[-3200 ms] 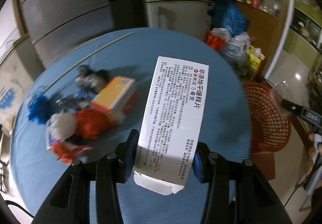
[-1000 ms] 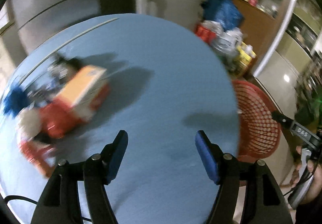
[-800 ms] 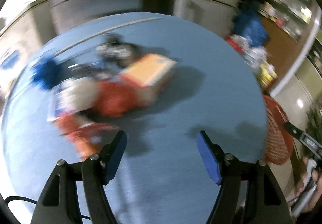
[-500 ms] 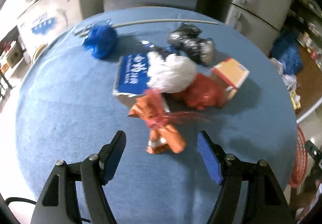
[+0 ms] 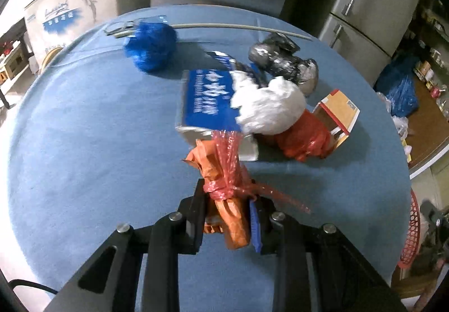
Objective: Collect trash
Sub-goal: 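Grasp the orange plastic bag with the left tool while the right tool grasps the white crumpled bag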
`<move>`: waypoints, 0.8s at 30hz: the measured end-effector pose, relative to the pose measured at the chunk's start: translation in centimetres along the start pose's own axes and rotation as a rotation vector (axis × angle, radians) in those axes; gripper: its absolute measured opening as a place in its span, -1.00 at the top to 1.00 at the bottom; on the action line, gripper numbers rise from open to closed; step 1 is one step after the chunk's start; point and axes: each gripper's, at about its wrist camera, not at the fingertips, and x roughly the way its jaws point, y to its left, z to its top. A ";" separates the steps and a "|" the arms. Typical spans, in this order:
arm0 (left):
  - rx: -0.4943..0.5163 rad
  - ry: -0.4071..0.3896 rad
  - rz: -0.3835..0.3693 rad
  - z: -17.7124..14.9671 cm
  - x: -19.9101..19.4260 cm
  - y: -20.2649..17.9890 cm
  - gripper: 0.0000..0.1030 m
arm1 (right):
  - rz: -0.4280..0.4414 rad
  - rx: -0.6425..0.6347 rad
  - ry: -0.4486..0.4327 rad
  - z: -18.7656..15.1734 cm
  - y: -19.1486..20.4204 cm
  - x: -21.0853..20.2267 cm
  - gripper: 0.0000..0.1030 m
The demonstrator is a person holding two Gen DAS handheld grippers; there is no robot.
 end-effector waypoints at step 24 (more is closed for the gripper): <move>-0.052 -0.012 0.062 -1.8 -2.4 5.3 0.47 | 0.255 -0.318 0.104 4.5 21.3 12.4 0.10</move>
